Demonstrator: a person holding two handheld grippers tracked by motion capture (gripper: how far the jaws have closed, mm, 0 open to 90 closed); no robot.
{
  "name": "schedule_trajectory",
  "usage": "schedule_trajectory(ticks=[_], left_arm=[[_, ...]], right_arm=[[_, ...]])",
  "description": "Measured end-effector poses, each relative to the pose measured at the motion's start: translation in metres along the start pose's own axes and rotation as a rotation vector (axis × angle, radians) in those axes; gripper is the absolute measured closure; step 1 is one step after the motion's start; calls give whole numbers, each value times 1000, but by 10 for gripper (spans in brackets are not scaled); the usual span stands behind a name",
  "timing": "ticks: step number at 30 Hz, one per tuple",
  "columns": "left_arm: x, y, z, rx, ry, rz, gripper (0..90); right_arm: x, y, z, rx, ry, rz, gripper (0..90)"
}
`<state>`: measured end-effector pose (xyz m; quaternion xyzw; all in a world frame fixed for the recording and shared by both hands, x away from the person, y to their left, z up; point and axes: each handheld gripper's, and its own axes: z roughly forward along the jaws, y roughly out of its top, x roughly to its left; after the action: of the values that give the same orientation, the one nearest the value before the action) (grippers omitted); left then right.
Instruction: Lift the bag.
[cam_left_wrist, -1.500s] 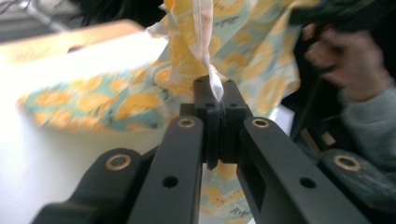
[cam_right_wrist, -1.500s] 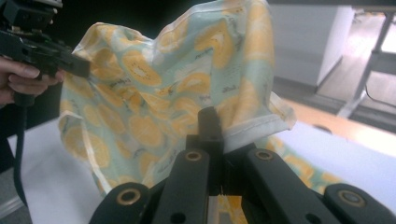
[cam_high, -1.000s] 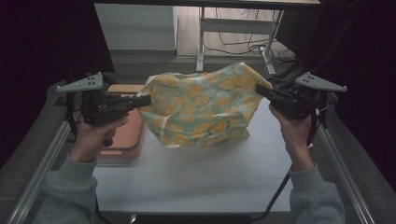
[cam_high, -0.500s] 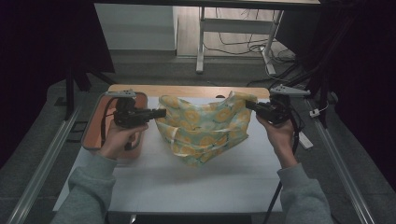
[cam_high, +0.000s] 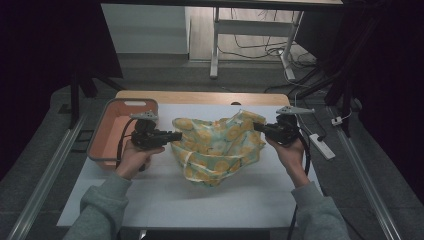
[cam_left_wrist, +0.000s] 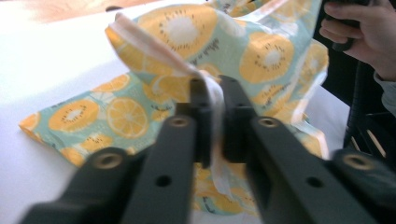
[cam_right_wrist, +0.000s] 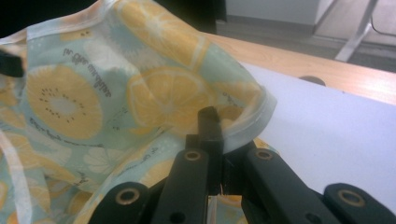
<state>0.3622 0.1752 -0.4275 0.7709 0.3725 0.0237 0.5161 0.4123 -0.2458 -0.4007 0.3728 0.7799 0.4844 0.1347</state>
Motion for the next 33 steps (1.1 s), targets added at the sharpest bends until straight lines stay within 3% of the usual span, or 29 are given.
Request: schedule_trajectory(ticks=[1, 4, 6, 8, 10, 15, 18, 25, 29, 33], left_arm=[[-1, 0, -1, -15, 14, 7, 695], [-6, -1, -12, -54, 92, 18, 320], [-9, -4, -27, -80, 126, 33, 236], [-12, -11, -44, -102, 152, 45, 227], [-14, -20, -59, -91, 188, 46, 231], [-20, -44, -66, -37, 220, 54, 244], [-22, -58, -63, 1, 229, 61, 248], [-25, -83, -58, 65, 229, 81, 267], [-22, -88, -60, 67, 241, 71, 267], [-22, -89, -59, 69, 241, 69, 267]], right_arm=[[1, 0, -2, -10, 6, -4, 860], [4, -2, -12, -59, -2, -28, 610], [6, -5, -22, -100, -12, -39, 527], [9, -10, -36, -131, -15, -58, 452], [10, -16, -51, -146, 6, -68, 419], [12, -39, -73, -134, 26, -83, 406], [14, -54, -72, -120, 35, -93, 406], [15, -89, -58, -29, 33, -127, 419], [12, -102, -55, -4, 26, -132, 421], [11, -104, -54, -9, 24, -129, 430]])
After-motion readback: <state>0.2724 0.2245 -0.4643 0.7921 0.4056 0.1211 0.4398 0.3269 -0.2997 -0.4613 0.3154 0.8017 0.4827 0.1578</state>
